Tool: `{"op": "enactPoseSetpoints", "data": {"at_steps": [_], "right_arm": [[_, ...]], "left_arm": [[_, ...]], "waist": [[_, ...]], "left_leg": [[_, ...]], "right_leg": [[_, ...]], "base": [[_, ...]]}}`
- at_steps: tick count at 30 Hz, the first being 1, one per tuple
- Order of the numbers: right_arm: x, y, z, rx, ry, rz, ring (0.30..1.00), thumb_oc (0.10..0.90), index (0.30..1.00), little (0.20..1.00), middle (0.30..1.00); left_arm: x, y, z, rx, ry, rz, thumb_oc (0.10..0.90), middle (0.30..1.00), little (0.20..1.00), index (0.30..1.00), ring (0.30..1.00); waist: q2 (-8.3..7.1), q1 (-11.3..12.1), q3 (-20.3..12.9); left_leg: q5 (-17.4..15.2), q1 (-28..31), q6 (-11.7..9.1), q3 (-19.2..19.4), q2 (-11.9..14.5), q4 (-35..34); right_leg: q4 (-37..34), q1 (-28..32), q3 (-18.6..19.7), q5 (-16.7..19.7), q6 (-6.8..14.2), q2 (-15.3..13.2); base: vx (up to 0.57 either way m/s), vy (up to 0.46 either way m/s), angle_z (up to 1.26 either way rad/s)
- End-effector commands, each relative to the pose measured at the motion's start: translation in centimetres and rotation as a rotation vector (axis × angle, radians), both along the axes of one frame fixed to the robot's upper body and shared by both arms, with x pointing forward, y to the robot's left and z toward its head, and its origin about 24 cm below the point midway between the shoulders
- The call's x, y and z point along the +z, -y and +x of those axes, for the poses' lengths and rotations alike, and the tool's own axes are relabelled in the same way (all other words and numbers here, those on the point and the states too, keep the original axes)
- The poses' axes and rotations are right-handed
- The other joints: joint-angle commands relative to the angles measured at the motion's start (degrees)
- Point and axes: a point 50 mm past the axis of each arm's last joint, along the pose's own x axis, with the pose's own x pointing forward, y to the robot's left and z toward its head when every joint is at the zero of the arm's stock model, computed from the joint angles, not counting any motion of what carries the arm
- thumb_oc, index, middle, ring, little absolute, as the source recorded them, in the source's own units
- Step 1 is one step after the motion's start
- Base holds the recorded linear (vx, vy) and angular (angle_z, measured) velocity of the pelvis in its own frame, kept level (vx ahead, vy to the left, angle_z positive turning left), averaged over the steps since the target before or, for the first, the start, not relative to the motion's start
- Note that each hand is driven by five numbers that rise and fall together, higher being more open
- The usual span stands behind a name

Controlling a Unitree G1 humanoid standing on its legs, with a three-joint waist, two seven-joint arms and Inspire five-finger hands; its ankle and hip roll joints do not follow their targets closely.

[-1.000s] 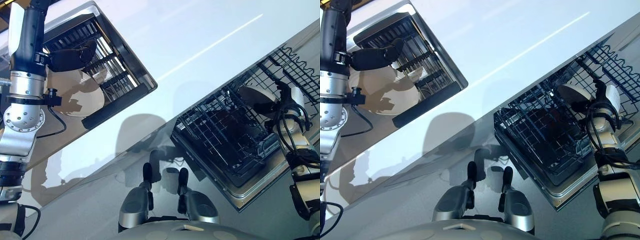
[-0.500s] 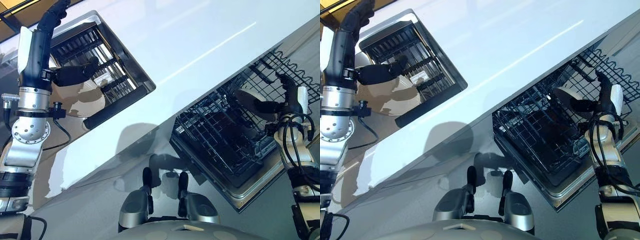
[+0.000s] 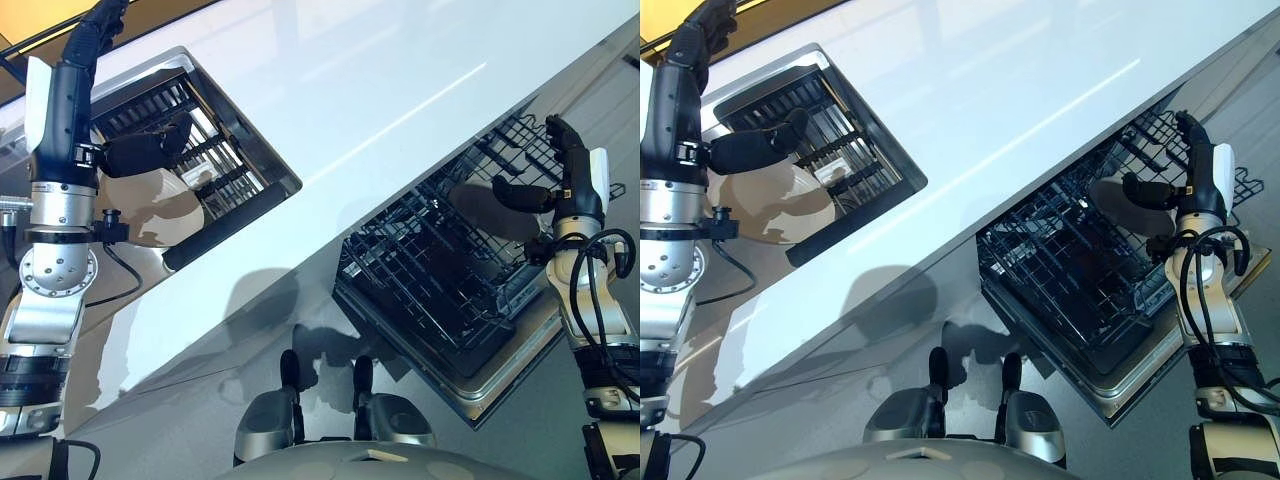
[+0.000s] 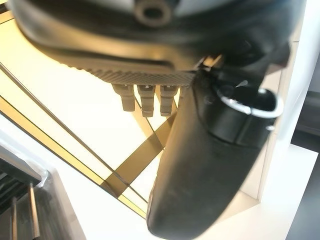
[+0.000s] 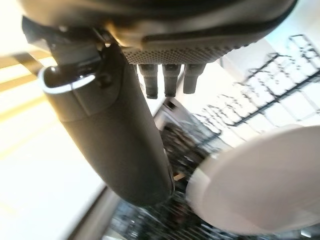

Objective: Pick up plates and place into dishwasher.

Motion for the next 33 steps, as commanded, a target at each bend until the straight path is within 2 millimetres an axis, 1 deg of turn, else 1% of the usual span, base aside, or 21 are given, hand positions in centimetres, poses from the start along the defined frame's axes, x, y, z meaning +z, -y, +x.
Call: {"op": "enactPoseSetpoints", "data": {"at_steps": [1, 4, 11, 15, 16, 17, 18, 20, 21, 22, 24, 25, 27, 29, 30, 31, 33], "right_arm": [[3.9, 0.0, -1.4, 0.032, 0.253, -0.054, 0.9, 0.8, 0.9, 0.9, 0.9], [4.5, -0.8, -2.1, 0.082, 0.339, -0.012, 0.9, 0.8, 0.9, 0.9, 0.9], [4.5, -2.0, -3.0, 0.182, 0.384, 0.028, 0.9, 0.8, 0.9, 0.9, 0.9], [4.6, -2.6, -3.3, 0.251, 0.382, 0.046, 0.9, 0.8, 0.9, 0.9, 0.9], [4.7, -3.0, -3.4, 0.275, 0.38, 0.04, 0.9, 0.8, 0.9, 0.9, 0.9], [4.7, -3.0, -3.4, 0.28, 0.379, 0.038, 0.9, 0.8, 0.9, 0.9, 0.9], [4.8, -3.2, -3.5, 0.303, 0.376, 0.04, 0.9, 0.8, 0.9, 0.9, 0.9], [4.8, -3.4, -3.6, 0.32, 0.371, 0.04, 0.9, 0.8, 0.9, 0.9, 0.9], [4.9, -3.6, -3.6, 0.333, 0.363, 0.023, 0.9, 0.8, 0.9, 0.9, 0.9], [4.9, -3.7, -3.6, 0.335, 0.362, 0.022, 0.9, 0.8, 0.9, 0.9, 0.9], [5.0, -3.9, -3.6, 0.357, 0.347, 0.005, 0.9, 0.8, 0.9, 0.9, 0.9], [5.0, -3.9, -3.6, 0.359, 0.347, 0.005, 0.9, 0.8, 0.9, 0.9, 0.9], [5.0, -4.0, -3.5, 0.368, 0.338, -0.011, 0.9, 0.8, 0.9, 0.9, 0.9], [4.9, -4.1, -3.5, 0.375, 0.334, -0.003, 0.9, 0.8, 0.9, 0.9, 0.9], [4.8, -4.1, -3.5, 0.377, 0.328, 0.002, 0.9, 0.8, 0.9, 0.9, 0.9], [4.7, -4.1, -3.5, 0.378, 0.327, 0.004, 0.9, 0.8, 0.9, 0.9, 0.9], [4.7, -4.0, -3.6, 0.38, 0.32, 0.011, 0.9, 0.8, 0.9, 0.9, 0.9]], "left_arm": [[0.9, -0.9, -1.4, 0.04, 0.11, 0.031, 0.8, 0.9, 0.9, 0.9, 0.9], [0.9, -1.2, -1.5, 0.071, 0.097, 0.075, 0.8, 0.9, 0.9, 0.9, 0.9], [1.2, -2.1, -1.7, 0.135, 0.048, 0.162, 0.8, 0.9, 0.9, 0.9, 0.9], [1.2, -2.9, -1.6, 0.196, -0.027, 0.249, 0.8, 0.9, 0.9, 0.9, 0.9], [1.1, -3.5, -1.5, 0.218, -0.091, 0.278, 0.8, 0.9, 0.9, 0.9, 0.9], [1.1, -3.7, -1.5, 0.225, -0.109, 0.284, 0.8, 0.9, 0.9, 0.9, 0.9], [1.0, -4.2, -1.4, 0.252, -0.167, 0.321, 0.8, 0.9, 0.9, 0.9, 0.9], [0.9, -4.7, -1.4, 0.277, -0.21, 0.353, 0.8, 0.9, 0.9, 0.9, 0.9], [0.9, -5.3, -1.5, 0.317, -0.249, 0.396, 0.8, 0.9, 0.9, 0.9, 0.9], [1.0, -5.4, -1.5, 0.321, -0.252, 0.398, 0.8, 0.9, 0.9, 0.9, 0.9], [1.6, -6.5, -1.7, 0.383, -0.275, 0.436, 0.8, 0.9, 0.9, 0.9, 0.9], [1.6, -6.5, -1.7, 0.387, -0.275, 0.437, 0.8, 0.9, 0.9, 0.9, 0.9], [2.1, -7.3, -2.0, 0.422, -0.281, 0.444, 0.8, 0.9, 0.9, 0.9, 0.9], [2.3, -7.8, -2.2, 0.466, -0.285, 0.494, 0.8, 0.9, 0.9, 0.9, 0.9], [2.3, -8.1, -2.4, 0.501, -0.298, 0.55, 0.8, 0.9, 0.9, 0.9, 0.9], [2.2, -8.1, -2.4, 0.509, -0.304, 0.564, 0.8, 0.9, 0.9, 0.9, 0.9], [2.0, -8.4, -2.7, 0.538, -0.335, 0.65, 0.8, 0.9, 0.9, 0.9, 0.9]], "waist": [[0.02, -1.2, -12.0], [0.3, -1.4, -12.8], [0.88, -1.8, -13.7], [1.29, -2.0, -14.1], [1.55, -2.0, -14.1], [1.61, -2.0, -14.1], [1.9, -2.0, -14.2], [2.1, -2.0, -14.3], [2.38, -2.0, -14.3], [2.4, -2.0, -14.3], [2.8, -2.0, -14.4], [2.79, -2.0, -14.4], [3.06, -1.9, -14.5], [3.24, -1.8, -14.5], [3.34, -1.8, -14.6], [3.35, -1.8, -14.6], [3.44, -1.6, -14.7]], "left_leg": [[-8.3, 2.5, 1.2, 1.6, -3.8, 0.1], [-8.5, 2.7, 1.3, 1.9, -4.1, 0.1], [-8.8, 3.2, 1.9, 2.2, -4.5, 0.1], [-9.0, 3.4, 2.1, 2.2, -4.8, 0.1], [-9.0, 3.4, 2.2, 2.2, -4.8, 0.1], [-9.0, 3.4, 2.2, 2.2, -4.9, 0.1], [-9.0, 3.4, 2.2, 2.2, -4.9, 0.1], [-9.0, 3.4, 2.3, 2.1, -5.0, 0.1], [-9.0, 3.3, 2.3, 2.0, -5.0, 0.1], [-9.0, 3.3, 2.3, 2.0, -5.0, 0.1], [-8.9, 3.2, 2.4, 2.1, -5.0, 0.1], [-8.9, 3.2, 2.4, 2.1, -5.0, 0.1], [-8.8, 3.0, 2.4, 2.1, -5.1, 0.1], [-8.8, 2.9, 2.5, 2.1, -5.1, 0.1], [-8.8, 2.8, 2.5, 2.0, -5.2, 0.1], [-8.8, 2.8, 2.5, 2.0, -5.2, 0.1], [-8.8, 2.7, 2.5, 2.0, -5.2, 0.1]], "right_leg": [[3.0, 1.1, -2.0, -6.4, 2.8, 1.8], [2.6, 1.2, -1.7, -5.9, 3.2, 1.6], [3.0, 1.2, -1.6, -6.1, 3.5, 1.3], [3.1, 1.3, -1.5, -6.1, 3.7, 1.1], [3.1, 1.2, -1.5, -6.1, 3.8, 1.0], [3.1, 1.2, -1.5, -6.1, 3.8, 1.0], [3.0, 1.2, -1.6, -6.0, 3.9, 1.0], [3.0, 1.2, -1.6, -6.0, 4.0, 1.0], [2.9, 1.2, -1.5, -5.9, 4.1, 1.0], [2.9, 1.2, -1.5, -5.9, 4.1, 1.0], [2.8, 1.1, -1.6, -5.8, 4.2, 1.0], [2.8, 1.1, -1.6, -5.8, 4.2, 1.0], [2.8, 1.0, -1.7, -5.8, 4.2, 0.9], [2.7, 0.9, -1.7, -5.7, 4.3, 0.9], [2.7, 0.8, -1.8, -5.7, 4.3, 1.0], [2.7, 0.8, -1.8, -5.7, 4.3, 1.0], [2.6, 0.8, -2.0, -5.6, 4.3, 0.9]], "base": [[-0.04, 0.082, -0.03], [-0.04, 0.09, -0.02], [-0.02, 0.061, -0.04], [-0.01, 0.038, -0.04], [0.0, 0.0, 0.0], [-0.02, 0.032, -0.01], [0.0, 0.0, 0.0], [0.0, 0.0, 0.0], [0.0, 0.0, 0.0], [0.0, 0.0, 0.0], [0.0, 0.0, 0.0], [0.0, 0.0, 0.0], [0.0, 0.0, 0.0], [0.0, 0.0, 0.0], [0.0, 0.0, 0.0], [0.0, 0.0, 0.0], [0.0, 0.0, 0.0]]}}
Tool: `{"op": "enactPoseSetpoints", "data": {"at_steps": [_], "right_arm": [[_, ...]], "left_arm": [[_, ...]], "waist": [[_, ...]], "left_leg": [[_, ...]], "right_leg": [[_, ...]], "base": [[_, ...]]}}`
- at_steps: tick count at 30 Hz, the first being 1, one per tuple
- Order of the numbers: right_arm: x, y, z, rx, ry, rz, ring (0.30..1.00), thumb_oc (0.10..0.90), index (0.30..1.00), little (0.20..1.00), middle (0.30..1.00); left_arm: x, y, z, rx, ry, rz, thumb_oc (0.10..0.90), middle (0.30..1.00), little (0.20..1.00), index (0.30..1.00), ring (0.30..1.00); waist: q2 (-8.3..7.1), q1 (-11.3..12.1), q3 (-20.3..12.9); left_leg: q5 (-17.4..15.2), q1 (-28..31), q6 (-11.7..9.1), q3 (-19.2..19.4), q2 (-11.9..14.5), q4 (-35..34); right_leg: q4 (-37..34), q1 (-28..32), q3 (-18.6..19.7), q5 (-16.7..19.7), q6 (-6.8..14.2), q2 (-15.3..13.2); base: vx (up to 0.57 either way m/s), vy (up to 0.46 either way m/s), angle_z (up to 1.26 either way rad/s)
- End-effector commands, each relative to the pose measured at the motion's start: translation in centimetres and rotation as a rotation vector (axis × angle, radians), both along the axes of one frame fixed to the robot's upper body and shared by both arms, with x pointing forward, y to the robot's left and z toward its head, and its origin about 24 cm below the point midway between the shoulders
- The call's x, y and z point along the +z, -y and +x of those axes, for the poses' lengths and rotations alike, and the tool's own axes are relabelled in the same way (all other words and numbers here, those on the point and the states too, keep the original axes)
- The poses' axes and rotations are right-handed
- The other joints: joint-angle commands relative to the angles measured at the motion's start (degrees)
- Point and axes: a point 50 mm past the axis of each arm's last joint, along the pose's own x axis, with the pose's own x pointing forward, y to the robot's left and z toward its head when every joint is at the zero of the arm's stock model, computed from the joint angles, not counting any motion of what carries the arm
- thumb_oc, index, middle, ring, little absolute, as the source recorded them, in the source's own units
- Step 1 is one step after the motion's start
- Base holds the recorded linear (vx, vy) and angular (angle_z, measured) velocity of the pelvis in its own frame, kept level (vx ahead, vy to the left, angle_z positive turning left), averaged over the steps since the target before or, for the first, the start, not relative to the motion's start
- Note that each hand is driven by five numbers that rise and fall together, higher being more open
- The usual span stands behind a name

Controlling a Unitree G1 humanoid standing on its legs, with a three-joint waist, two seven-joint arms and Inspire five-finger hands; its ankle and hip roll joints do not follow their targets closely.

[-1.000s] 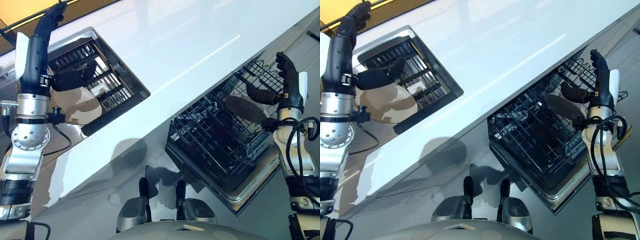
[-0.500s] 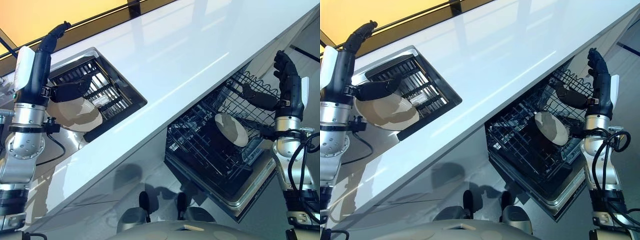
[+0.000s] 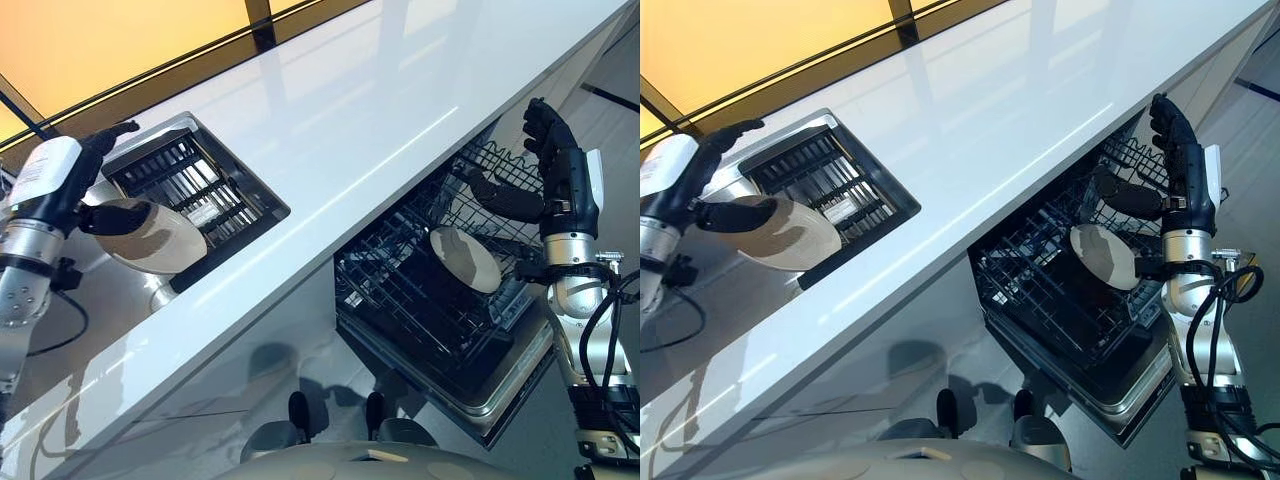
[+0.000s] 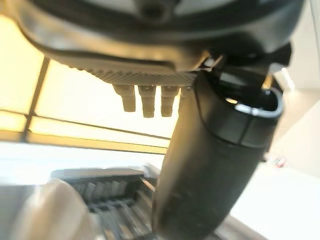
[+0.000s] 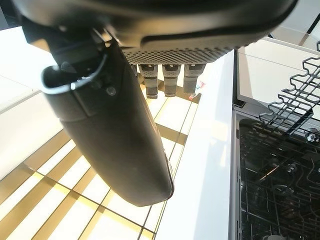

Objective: Pick up plates and place into dishwasher.

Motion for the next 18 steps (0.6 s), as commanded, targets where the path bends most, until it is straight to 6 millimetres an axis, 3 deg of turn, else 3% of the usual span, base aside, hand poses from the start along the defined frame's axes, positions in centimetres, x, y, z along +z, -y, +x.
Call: {"op": "enactPoseSetpoints", "data": {"at_steps": [1, 6, 18], "right_arm": [[4.9, -1.2, -0.8, 0.103, 0.239, -0.068, 0.9, 0.8, 0.9, 0.9, 0.9], [4.9, -0.9, -0.8, 0.101, 0.227, -0.056, 0.9, 0.8, 0.9, 0.9, 0.9], [4.4, -0.9, -0.6, 0.106, 0.194, -0.041, 0.9, 0.8, 0.9, 0.9, 0.9]], "left_arm": [[4.9, -2.2, -0.8, 0.102, 0.103, 0.244, 0.8, 0.9, 0.9, 0.9, 0.9], [4.3, -2.4, -1.0, 0.135, -0.004, 0.373, 0.8, 0.9, 0.9, 0.9, 0.9], [4.5, -3.6, -2.0, 0.207, -0.055, 0.556, 0.8, 0.9, 0.9, 0.9, 0.9]], "waist": [[-0.21, -0.2, -6.6], [-0.27, 0.1, -6.6], [-0.18, 0.9, -6.7]], "left_leg": [[-8.0, 2.1, 2.4, 0.9, -5.3, 0.4], [-8.1, 2.0, 2.6, 0.5, -5.4, 0.4], [-7.9, 1.7, 2.7, 0.0, -5.4, 0.4]], "right_leg": [[2.6, 0.9, -3.2, -5.3, 4.0, 1.0], [2.5, 0.9, -3.6, -5.3, 3.9, 1.1], [2.6, 0.8, -4.6, -5.3, 4.0, 1.0]], "base": [[0.0, 0.0, 0.0], [0.0, 0.0, 0.0], [0.0, -0.005, 0.02]]}}
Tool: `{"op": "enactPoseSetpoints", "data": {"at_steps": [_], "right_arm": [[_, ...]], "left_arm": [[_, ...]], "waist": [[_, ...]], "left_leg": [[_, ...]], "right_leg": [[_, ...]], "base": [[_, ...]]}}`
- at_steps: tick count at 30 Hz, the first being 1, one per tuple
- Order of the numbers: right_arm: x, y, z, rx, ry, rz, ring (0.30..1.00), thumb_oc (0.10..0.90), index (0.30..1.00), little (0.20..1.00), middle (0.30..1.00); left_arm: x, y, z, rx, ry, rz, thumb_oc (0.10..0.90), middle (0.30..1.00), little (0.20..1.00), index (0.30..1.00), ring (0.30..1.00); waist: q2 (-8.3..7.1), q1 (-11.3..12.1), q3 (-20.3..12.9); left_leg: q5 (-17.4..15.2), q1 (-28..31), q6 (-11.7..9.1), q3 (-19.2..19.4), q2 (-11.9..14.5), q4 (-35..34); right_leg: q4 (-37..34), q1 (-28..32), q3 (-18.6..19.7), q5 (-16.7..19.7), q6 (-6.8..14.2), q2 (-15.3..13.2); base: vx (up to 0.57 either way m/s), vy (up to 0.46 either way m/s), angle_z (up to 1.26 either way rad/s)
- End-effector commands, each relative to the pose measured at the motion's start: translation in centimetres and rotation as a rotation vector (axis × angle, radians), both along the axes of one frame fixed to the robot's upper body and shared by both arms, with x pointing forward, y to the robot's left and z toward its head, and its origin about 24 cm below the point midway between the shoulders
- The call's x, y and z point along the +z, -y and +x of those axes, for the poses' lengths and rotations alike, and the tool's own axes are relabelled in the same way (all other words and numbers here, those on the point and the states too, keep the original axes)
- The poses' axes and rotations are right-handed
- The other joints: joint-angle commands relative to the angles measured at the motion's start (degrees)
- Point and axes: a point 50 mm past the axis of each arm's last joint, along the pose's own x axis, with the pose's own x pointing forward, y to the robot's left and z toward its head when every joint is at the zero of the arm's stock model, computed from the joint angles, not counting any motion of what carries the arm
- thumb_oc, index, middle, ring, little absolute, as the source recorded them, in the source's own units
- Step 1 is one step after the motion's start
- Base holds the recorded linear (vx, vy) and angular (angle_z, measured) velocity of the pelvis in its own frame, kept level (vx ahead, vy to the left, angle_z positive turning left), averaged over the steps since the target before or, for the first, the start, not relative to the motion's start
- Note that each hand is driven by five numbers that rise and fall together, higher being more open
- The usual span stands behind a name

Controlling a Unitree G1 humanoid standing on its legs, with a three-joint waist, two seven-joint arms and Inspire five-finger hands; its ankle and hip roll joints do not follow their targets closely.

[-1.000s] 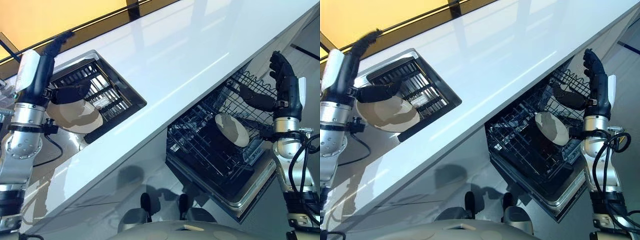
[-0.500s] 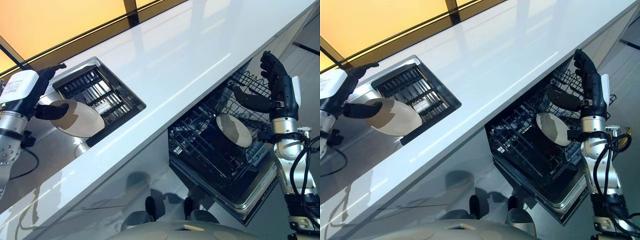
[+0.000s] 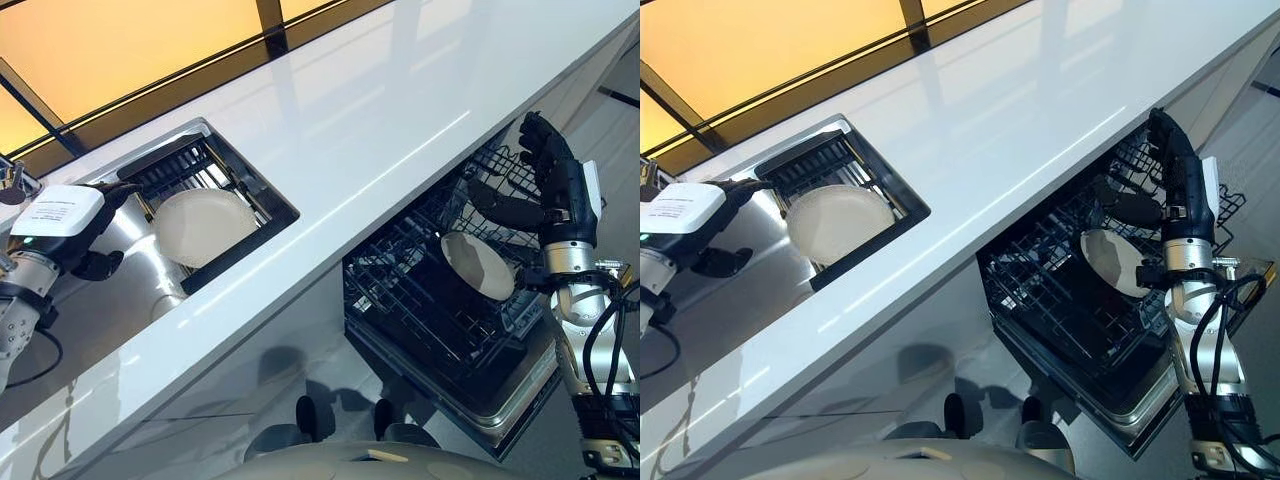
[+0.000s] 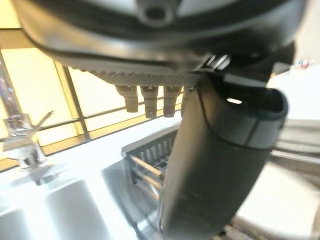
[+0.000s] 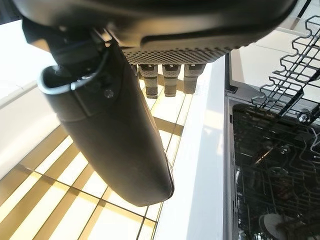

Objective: Pick up plates and place into dishwasher.

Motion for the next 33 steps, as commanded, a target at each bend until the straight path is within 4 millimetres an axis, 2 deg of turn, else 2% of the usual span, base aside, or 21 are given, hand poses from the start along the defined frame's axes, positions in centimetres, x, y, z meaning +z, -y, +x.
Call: {"op": "enactPoseSetpoints", "data": {"at_steps": [1, 12, 18, 23, 28, 31, 33], "right_arm": [[5.1, -1.2, -0.1, 0.094, 0.227, -0.069, 0.9, 0.8, 0.9, 0.9, 0.9], [4.8, -1.4, -0.1, 0.104, 0.216, -0.059, 0.9, 0.8, 0.9, 0.9, 0.9], [4.8, -1.8, 0.1, 0.137, 0.213, -0.04, 0.9, 0.8, 0.9, 0.9, 0.9], [4.4, -2.5, 0.1, 0.155, 0.208, -0.034, 0.9, 0.8, 0.9, 0.9, 0.9], [4.1, -2.6, 0.1, 0.155, 0.194, -0.029, 0.9, 0.8, 0.9, 0.9, 0.9], [3.7, -2.9, 0.2, 0.157, 0.187, -0.024, 0.9, 0.8, 0.9, 0.9, 0.9], [3.6, -3.1, 0.3, 0.157, 0.185, -0.022, 0.9, 0.8, 0.9, 0.9, 0.9]], "left_arm": [[7.3, -2.4, 0.0, 0.069, 0.214, 0.2, 0.8, 0.9, 0.9, 0.9, 0.9], [8.1, -1.8, -0.2, 0.005, 0.321, 0.233, 0.8, 0.9, 0.9, 0.9, 0.9], [9.1, -0.2, 0.2, -0.093, 0.409, 0.213, 0.8, 0.9, 0.9, 0.9, 0.9], [9.6, 1.3, 0.9, -0.164, 0.437, 0.099, 0.8, 0.9, 0.9, 0.9, 0.9], [10.1, 1.7, 0.9, -0.184, 0.512, 0.031, 0.8, 0.9, 0.9, 0.9, 0.9], [10.1, 1.4, 1.1, -0.156, 0.554, -0.103, 0.8, 0.9, 0.9, 0.9, 0.9], [9.8, 1.2, 1.5, -0.139, 0.551, -0.279, 0.8, 0.9, 0.9, 0.9, 0.9]], "waist": [[-1.09, -0.2, -5.6], [-1.3, -0.2, -6.0], [-1.45, -0.4, -6.2], [-1.59, -0.8, -6.5], [-1.52, -1.2, -6.5], [-1.64, -1.5, -6.6], [-1.76, -1.6, -6.6]], "left_leg": [[-7.7, 2.0, 2.3, 0.7, -4.7, 0.3], [-7.6, 1.6, 2.3, 0.3, -4.8, 0.3], [-7.7, 1.6, 2.4, 0.5, -4.8, 0.3], [-7.8, 1.7, 2.5, 0.7, -4.8, 0.3], [-7.9, 1.8, 2.6, 0.9, -4.8, 0.3], [-8.0, 1.9, 2.7, 1.0, -4.8, 0.3], [-8.0, 1.9, 2.7, 1.1, -4.8, 0.3]], "right_leg": [[2.6, 0.8, -3.8, -5.1, 3.7, 1.6], [2.2, 0.6, -3.8, -4.7, 3.8, 1.5], [2.4, 0.4, -3.6, -4.8, 3.8, 1.5], [2.5, 0.4, -3.2, -4.8, 3.8, 1.6], [2.7, 0.1, -2.8, -4.8, 3.8, 1.7], [2.8, 0.1, -2.5, -4.9, 3.7, 1.8], [2.8, 0.1, -2.3, -5.0, 3.7, 1.8]], "base": [[0.0, -0.004, 0.04], [0.0, 0.0, 0.02], [0.0, 0.0, 0.0], [0.0, 0.0, 0.0], [0.0, 0.002, -0.01], [0.01, 0.007, -0.04], [0.01, 0.0, -0.02]]}}
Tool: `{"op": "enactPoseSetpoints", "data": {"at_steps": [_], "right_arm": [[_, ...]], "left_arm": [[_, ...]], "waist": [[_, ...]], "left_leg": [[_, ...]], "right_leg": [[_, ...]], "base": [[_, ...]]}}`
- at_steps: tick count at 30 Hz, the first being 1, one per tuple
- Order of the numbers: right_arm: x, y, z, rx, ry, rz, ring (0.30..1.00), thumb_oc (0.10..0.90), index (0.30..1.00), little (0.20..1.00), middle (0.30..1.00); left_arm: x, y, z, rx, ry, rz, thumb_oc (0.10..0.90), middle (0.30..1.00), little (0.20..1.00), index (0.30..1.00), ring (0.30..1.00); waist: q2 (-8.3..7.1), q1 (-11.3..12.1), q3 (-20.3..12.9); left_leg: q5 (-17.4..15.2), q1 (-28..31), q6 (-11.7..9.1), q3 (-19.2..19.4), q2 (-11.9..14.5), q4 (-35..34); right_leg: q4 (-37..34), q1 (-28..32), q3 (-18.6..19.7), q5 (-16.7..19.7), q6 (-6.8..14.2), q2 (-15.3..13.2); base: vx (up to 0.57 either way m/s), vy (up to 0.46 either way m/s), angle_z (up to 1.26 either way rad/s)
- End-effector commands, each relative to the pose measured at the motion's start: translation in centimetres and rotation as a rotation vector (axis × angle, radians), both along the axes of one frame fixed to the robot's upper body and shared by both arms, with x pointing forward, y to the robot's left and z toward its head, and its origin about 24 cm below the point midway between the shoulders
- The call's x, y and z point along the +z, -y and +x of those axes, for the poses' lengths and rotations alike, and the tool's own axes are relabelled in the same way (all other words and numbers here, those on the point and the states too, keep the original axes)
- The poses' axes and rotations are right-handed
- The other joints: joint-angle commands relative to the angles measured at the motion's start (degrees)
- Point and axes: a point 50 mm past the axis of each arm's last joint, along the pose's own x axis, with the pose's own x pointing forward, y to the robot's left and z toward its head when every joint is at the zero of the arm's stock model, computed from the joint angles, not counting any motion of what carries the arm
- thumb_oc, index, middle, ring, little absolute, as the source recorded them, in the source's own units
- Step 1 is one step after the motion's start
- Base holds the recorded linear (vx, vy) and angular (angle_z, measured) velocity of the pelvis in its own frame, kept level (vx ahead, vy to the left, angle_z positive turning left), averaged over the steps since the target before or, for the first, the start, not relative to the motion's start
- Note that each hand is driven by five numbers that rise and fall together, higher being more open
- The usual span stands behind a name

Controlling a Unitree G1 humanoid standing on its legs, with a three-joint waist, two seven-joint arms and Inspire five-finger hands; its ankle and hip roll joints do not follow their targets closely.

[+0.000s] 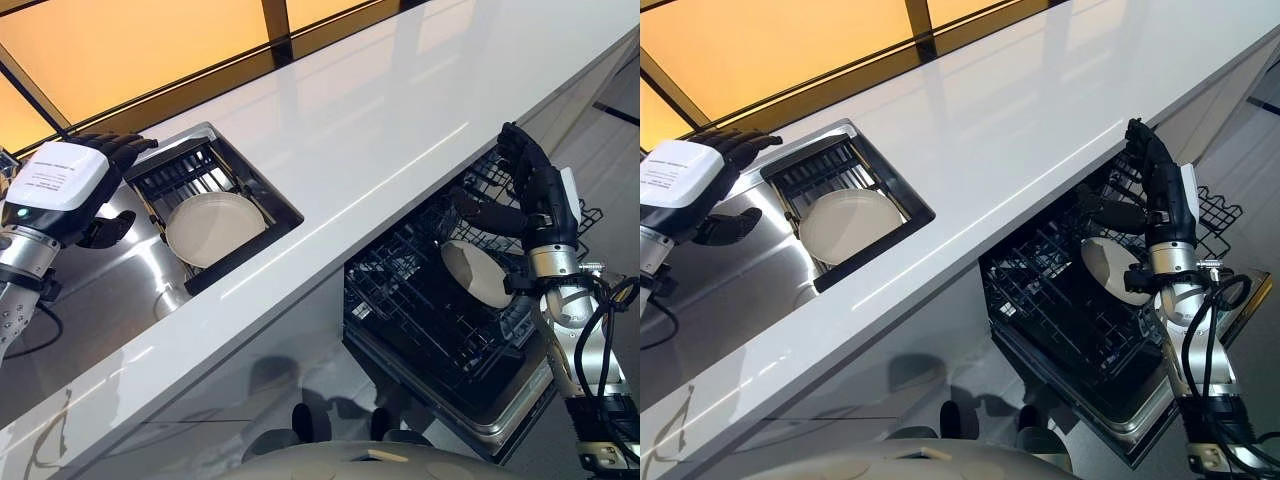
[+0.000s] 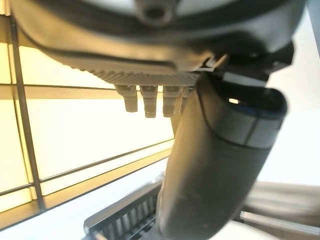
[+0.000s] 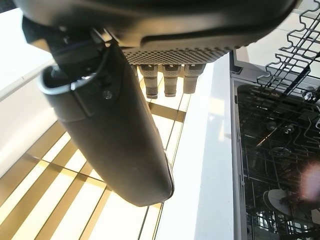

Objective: Pick up plates and place into dishwasher.

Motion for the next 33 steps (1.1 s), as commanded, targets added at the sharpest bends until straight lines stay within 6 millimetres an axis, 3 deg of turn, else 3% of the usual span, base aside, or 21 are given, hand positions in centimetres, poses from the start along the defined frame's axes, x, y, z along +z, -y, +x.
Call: {"op": "enactPoseSetpoints", "data": {"at_steps": [1, 2, 5, 8, 12, 16, 26, 33], "right_arm": [[4.6, -2.0, 0.1, 0.09, 0.237, -0.046, 0.9, 0.8, 0.9, 0.9, 0.9], [4.4, -2.2, 0.1, 0.09, 0.235, -0.044, 0.9, 0.8, 0.9, 0.9, 0.9], [4.0, -2.7, 0.2, 0.094, 0.229, -0.042, 0.9, 0.8, 0.9, 0.9, 0.9], [4.0, -2.9, 0.4, 0.097, 0.225, -0.036, 0.9, 0.8, 0.9, 0.9, 0.9], [3.8, -3.6, 0.6, 0.117, 0.234, -0.035, 0.9, 0.8, 0.9, 0.9, 0.9], [4.5, -4.2, 0.8, 0.155, 0.278, -0.037, 0.9, 0.8, 0.9, 0.9, 0.9], [6.0, -5.4, 1.0, 0.243, 0.332, -0.053, 0.9, 0.8, 0.9, 0.9, 0.9], [6.0, -5.5, 1.3, 0.257, 0.309, -0.063, 0.9, 0.8, 0.9, 0.9, 0.9]], "left_arm": [[5.6, -1.1, 0.7, 0.009, 0.247, -0.302, 0.8, 0.9, 0.9, 0.9, 0.9], [4.8, -1.0, 1.0, -0.001, 0.227, -0.407, 0.8, 0.9, 0.9, 0.9, 0.9], [3.1, -0.6, 1.8, 0.007, 0.168, -0.495, 0.8, 0.9, 0.9, 0.9, 0.9], [1.9, 0.7, 3.0, -0.124, 0.027, -0.814, 0.8, 0.9, 0.9, 0.9, 0.9], [-0.4, 1.9, 4.4, -0.179, -0.119, -1.039, 0.8, 0.9, 0.9, 0.9, 0.9], [-1.6, 2.1, 5.8, -0.139, -0.194, -1.068, 0.8, 0.9, 0.9, 0.9, 0.9], [-2.4, 1.7, 8.6, -0.008, -0.288, -0.998, 0.8, 0.9, 0.9, 0.9, 0.9], [-1.3, 0.0, 9.3, 0.14, -0.166, -0.876, 0.8, 0.9, 0.9, 0.9, 0.9]], "waist": [[-0.6, -1.3, -4.5], [-0.75, -1.3, -4.4], [-0.82, -1.5, -4.5], [-0.84, -1.8, -4.4], [-0.53, -2.4, -4.0], [-0.06, -3.2, -3.6], [0.6, -5.0, -3.3], [0.63, -6.0, -3.3]], "left_leg": [[-8.0, 2.2, 2.6, 0.9, -4.6, 0.2], [-7.9, 2.2, 2.6, 0.8, -4.6, 0.2], [-8.0, 2.3, 2.7, 0.9, -4.6, 0.2], [-7.9, 2.5, 2.7, 1.2, -4.5, 0.2], [-8.0, 2.8, 2.9, 1.5, -4.5, 0.2], [-8.1, 3.3, 3.0, 2.1, -4.5, 0.2], [-8.2, 3.9, 3.2, 3.5, -4.5, 0.2], [-8.3, 4.1, 3.3, 4.3, -4.7, 0.2]], "right_leg": [[2.9, 0.4, -2.3, -4.7, 3.2, 2.0], [2.9, 0.4, -2.2, -4.7, 3.2, 2.0], [3.0, 0.4, -1.9, -4.7, 3.2, 2.2], [3.2, 0.3, -1.5, -4.8, 3.1, 2.3], [3.9, 0.0, -1.1, -5.0, 3.1, 2.4], [4.6, -0.1, -0.6, -5.2, 3.1, 2.5], [5.1, -0.4, 0.9, -5.3, 3.1, 2.8], [5.1, -0.6, 2.1, -5.2, 3.1, 3.0]], "base": [[0.0, 0.0, 0.0], [0.0, 0.0, 0.0], [0.0, -0.001, -0.02], [0.0, -0.003, -0.08], [-0.01, 0.007, -0.05], [-0.01, 0.025, -0.04], [0.01, 0.02, -0.07], [0.02, 0.018, -0.12]]}}
